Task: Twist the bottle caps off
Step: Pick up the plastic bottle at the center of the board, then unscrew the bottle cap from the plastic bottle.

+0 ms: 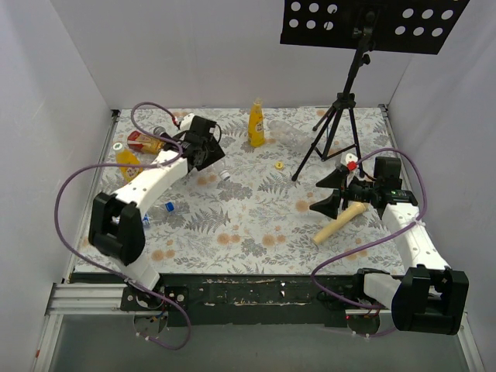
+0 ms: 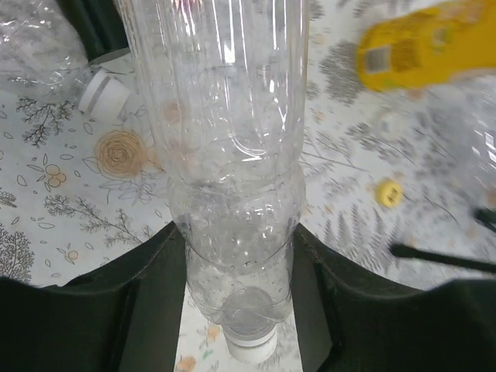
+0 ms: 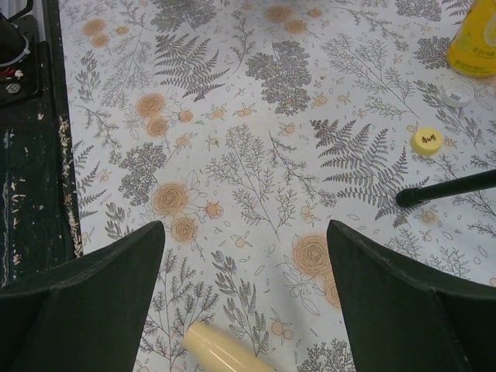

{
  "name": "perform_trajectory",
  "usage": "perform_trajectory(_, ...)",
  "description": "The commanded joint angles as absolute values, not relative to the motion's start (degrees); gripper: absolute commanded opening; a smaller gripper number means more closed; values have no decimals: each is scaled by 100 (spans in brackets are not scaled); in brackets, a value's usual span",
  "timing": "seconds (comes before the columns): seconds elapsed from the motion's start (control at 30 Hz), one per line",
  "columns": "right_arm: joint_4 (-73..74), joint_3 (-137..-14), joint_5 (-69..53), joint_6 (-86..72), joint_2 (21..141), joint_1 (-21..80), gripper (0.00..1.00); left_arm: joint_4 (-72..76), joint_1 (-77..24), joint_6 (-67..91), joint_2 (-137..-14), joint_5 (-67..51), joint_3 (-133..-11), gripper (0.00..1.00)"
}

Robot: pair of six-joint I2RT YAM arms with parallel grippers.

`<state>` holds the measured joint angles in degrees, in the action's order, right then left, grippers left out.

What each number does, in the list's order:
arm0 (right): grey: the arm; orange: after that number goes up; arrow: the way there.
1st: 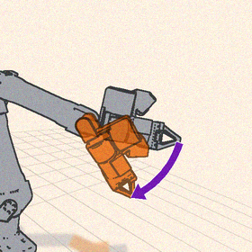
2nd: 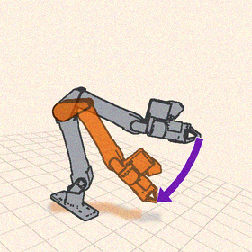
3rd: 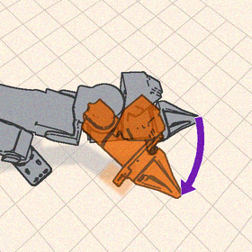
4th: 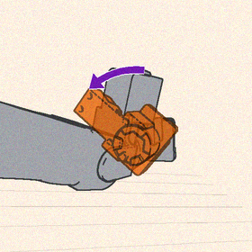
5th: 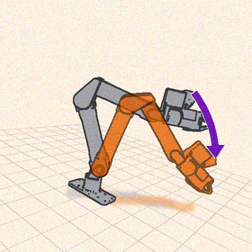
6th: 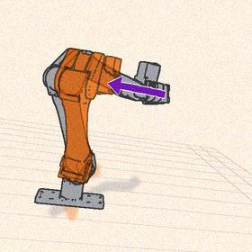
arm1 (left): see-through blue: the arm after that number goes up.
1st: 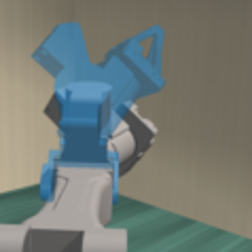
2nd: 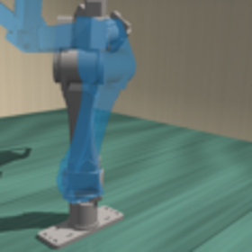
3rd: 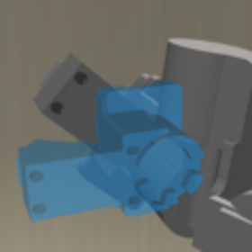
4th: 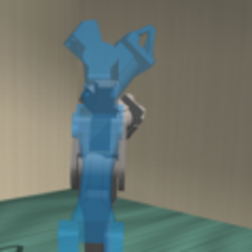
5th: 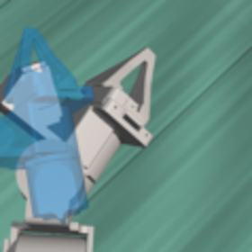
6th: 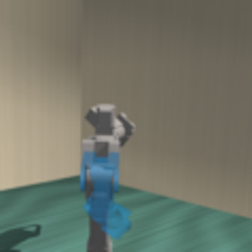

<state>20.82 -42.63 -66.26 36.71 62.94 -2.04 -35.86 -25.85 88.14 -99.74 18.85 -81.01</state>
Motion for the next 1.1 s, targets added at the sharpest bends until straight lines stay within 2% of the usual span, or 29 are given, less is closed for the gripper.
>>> perform_trajectory(0.0, 2424, -4482, -6960, 4147, 6231, -246, 92, -2937, -2619, 7597, -8730, 741, -7385, 24)
perform_trajectory(0.1, 3056, -4517, -7241, 5103, 6240, -237, 92, -2567, -2602, 6499, -8009, -865, -6726, 26)
perform_trajectory(0.23, 4672, -4772, -7497, 7413, 6407, -237, 92, -2732, -2558, 5363, -7515, -2887, -6337, 27)
perform_trajectory(0.37, 7508, -5325, -7480, 11234, 6828, -167, 93, -3408, -2575, 4669, -7847, -4723, -6477, 25)
perform_trajectory(0.43, 7515, -5545, -7200, 11337, 6864, -10, 92, -3603, -2628, 4466, -8120, -5437, -6478, 24)
perform_trajectory(0.53, 7384, -5870, -6699, 11435, 6724, 578, 95, -3752, -3013, 4272, -8585, -5818, -6556, 23)
perform_trajectory(0.63, 6472, -6090, -6382, 10419, 6452, 1307, 95, -3832, -3330, 4210, -8981, -5897, -6758, 23)
perform_trajectory(0.73, 4989, -5785, -5391, 9100, 6013, 2335, 96, -3867, -3559, 4227, -9289, -5994, -6978, 22)
perform_trajectory(0.8, 4527, -5573, -4845, 8807, 5871, 2837, 97, -3911, -3708, 4236, -9447, -6073, -7180, 22)
perform_trajectory(1.07, 4139, -5554, -4000, 8437, 6213, 3304, 95, -3858, -4051, 4315, -9782, -6302, -7383, 22)
